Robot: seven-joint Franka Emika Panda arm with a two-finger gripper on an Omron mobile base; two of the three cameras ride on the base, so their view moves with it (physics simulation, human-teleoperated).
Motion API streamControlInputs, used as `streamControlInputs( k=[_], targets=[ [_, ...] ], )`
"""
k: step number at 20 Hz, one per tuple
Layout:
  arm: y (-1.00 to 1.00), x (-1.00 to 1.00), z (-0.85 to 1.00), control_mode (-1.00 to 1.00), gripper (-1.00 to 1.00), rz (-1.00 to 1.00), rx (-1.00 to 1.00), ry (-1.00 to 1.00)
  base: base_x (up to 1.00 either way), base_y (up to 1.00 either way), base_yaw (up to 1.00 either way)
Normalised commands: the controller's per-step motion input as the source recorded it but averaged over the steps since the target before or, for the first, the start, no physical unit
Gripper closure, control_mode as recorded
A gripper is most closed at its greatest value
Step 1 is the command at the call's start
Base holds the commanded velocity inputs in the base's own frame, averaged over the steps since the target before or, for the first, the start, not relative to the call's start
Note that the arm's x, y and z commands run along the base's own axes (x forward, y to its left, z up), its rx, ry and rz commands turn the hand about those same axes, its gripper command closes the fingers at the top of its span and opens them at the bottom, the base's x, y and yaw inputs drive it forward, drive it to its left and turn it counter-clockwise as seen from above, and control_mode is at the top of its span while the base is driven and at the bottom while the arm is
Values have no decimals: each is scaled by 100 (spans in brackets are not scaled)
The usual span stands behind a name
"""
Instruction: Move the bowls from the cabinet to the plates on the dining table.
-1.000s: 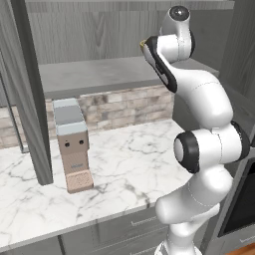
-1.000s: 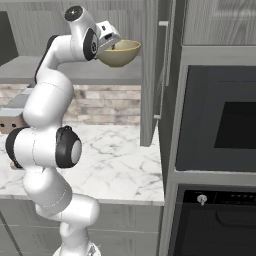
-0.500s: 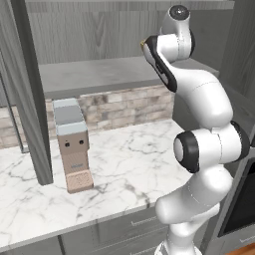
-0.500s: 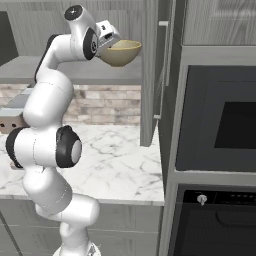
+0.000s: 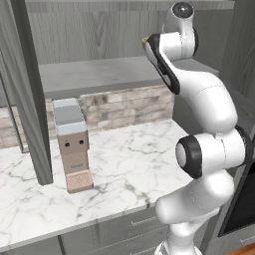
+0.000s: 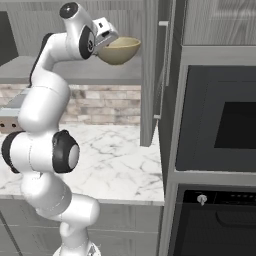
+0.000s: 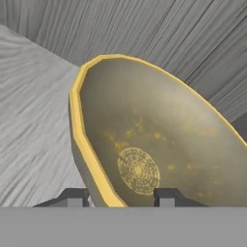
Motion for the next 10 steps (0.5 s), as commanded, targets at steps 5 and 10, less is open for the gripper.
streamControlInputs(
  k=[5, 10],
  targets=[
    [0, -78, 23, -100, 100, 3, 0, -21, 0, 0, 0],
    [0, -86, 2, -100, 100, 7, 0, -8, 0, 0, 0]
  ],
)
